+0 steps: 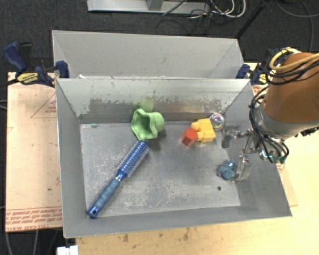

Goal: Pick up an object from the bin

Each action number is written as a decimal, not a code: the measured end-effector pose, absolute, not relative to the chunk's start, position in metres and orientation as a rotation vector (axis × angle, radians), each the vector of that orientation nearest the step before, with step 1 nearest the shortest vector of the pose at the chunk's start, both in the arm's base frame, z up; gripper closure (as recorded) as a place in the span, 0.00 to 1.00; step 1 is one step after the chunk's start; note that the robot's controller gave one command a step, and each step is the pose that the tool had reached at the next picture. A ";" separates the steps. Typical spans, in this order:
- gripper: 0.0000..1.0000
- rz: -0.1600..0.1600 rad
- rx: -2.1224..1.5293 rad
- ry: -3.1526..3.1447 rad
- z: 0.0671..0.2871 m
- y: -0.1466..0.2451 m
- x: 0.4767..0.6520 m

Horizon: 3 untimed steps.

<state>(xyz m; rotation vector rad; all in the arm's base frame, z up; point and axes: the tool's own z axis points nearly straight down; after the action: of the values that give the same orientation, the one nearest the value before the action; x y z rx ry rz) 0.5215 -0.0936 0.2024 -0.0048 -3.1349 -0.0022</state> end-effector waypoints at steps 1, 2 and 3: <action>0.00 -0.003 0.055 -3.136 0.088 -0.136 0.539; 1.00 -0.001 0.064 -3.142 0.092 -0.135 0.541; 0.00 -0.001 0.064 -3.142 0.092 -0.135 0.541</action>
Offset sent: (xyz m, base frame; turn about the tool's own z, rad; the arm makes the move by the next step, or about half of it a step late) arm 0.0190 -0.0420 -0.1096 -0.0429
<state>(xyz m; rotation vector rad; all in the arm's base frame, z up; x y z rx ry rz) 0.5411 -0.1346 0.0923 0.0644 -3.1420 -0.0007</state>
